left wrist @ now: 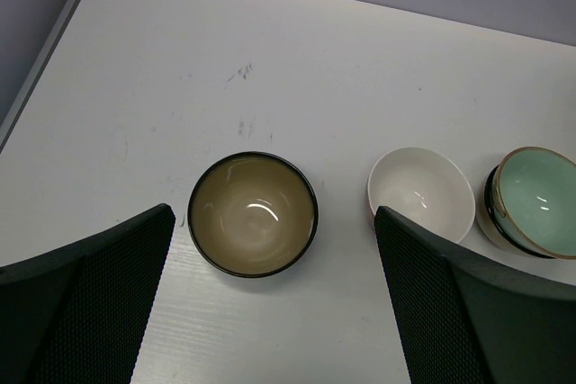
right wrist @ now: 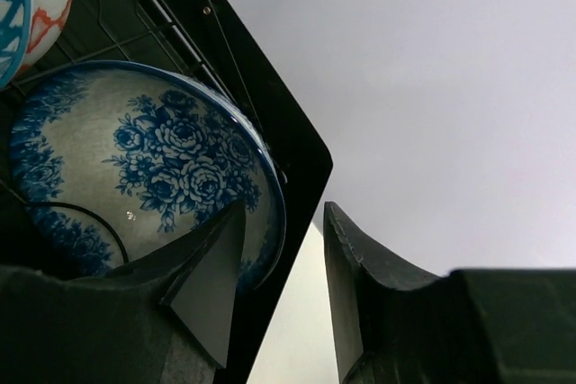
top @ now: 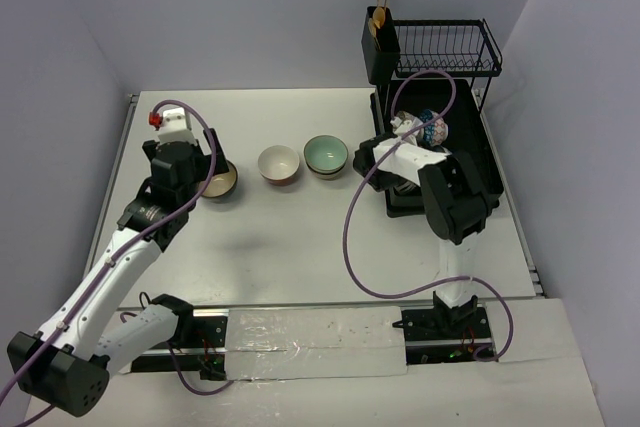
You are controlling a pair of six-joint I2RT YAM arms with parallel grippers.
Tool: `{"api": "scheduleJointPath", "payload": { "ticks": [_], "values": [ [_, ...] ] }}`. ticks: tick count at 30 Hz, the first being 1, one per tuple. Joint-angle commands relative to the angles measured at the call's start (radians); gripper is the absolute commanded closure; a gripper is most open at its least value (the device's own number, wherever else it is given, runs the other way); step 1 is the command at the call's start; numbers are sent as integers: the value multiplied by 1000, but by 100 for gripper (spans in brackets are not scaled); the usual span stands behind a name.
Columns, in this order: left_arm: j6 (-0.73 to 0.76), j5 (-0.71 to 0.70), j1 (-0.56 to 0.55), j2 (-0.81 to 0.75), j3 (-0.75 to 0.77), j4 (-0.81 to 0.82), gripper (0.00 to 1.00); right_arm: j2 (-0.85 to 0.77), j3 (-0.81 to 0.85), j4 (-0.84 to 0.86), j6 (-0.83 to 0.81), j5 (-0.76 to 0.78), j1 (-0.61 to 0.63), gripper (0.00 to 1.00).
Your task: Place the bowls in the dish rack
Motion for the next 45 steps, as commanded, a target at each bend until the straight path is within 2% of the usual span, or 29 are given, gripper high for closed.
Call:
{"api": "scheduleJointPath", "payload": {
  "ticks": [1, 11, 22, 25, 27, 30, 31, 32, 35, 38, 42, 44, 45],
  "values": [
    [10, 6, -5, -21, -2, 36, 1, -78, 5, -54, 60, 257, 27, 52],
    [7, 10, -5, -19, -3, 36, 1, -252, 4, -54, 61, 228, 46, 48],
    [4, 13, -5, -22, -5, 39, 1, -412, 2, -54, 97, 116, 52, 47],
    [3, 14, -5, -24, -6, 39, 1, -476, 30, -53, 89, 62, 61, 47],
    [1, 19, -5, -25, -5, 39, 1, -510, 56, 1, 10, 27, 82, 47],
    [-2, 20, -5, -32, -3, 38, 1, -599, 62, 313, -342, -103, 87, 46],
    [-3, 23, -5, -33, -3, 36, 1, -683, 38, 440, -462, -155, 87, 46],
    [-6, 25, -5, -36, -3, 32, 1, -732, -23, 681, -664, -286, 85, 46],
    [-6, 19, -3, -55, -2, 27, 1, -880, -73, 936, -839, -451, 84, 47],
    [-8, 20, -5, -62, -3, 24, 1, -883, 2, 917, -871, -563, 84, 46],
    [-8, 25, -3, -67, 1, 15, 1, -894, 41, 909, -897, -833, 84, 44],
    [-10, 32, -2, -59, 4, 10, 1, -895, 39, 909, -882, -1025, 84, 39],
    [-11, 36, -2, -56, 6, 3, 1, -891, 35, 912, -876, -1094, 84, 23]
  ]
}}
